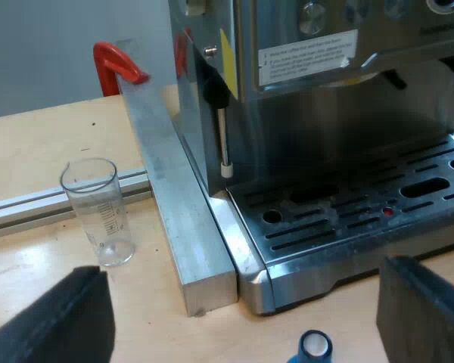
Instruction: Grind coffee beans and then tamp
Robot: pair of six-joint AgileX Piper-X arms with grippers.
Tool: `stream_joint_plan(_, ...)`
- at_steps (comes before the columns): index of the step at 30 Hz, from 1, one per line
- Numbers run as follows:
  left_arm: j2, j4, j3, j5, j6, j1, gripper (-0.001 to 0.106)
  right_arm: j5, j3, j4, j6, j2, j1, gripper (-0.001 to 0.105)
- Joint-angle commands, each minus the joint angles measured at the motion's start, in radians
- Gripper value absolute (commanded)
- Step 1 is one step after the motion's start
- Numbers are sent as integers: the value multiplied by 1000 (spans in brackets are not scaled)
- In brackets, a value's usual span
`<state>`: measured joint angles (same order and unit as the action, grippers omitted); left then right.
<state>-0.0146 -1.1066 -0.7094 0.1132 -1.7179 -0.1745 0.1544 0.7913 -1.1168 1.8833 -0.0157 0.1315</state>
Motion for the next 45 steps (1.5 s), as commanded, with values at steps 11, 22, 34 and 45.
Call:
stream_joint_plan(11, -138, 59, 111, -13, -9, 0, 73, 9, -112, 14, 5, -38, -1, 69)
stream_joint_plan(22, -138, 58, 180, -13, -9, 0, 73, 9, -173, 14, 5, -37, -1, 69)
stream_joint_plan(34, -138, 63, 181, -8, -9, 0, 73, 8, -189, 13, 5, -37, -1, 69)
stream_joint_plan(45, -138, 63, 181, -8, -9, 0, 73, 8, -226, -4, 3, -37, -1, 69)
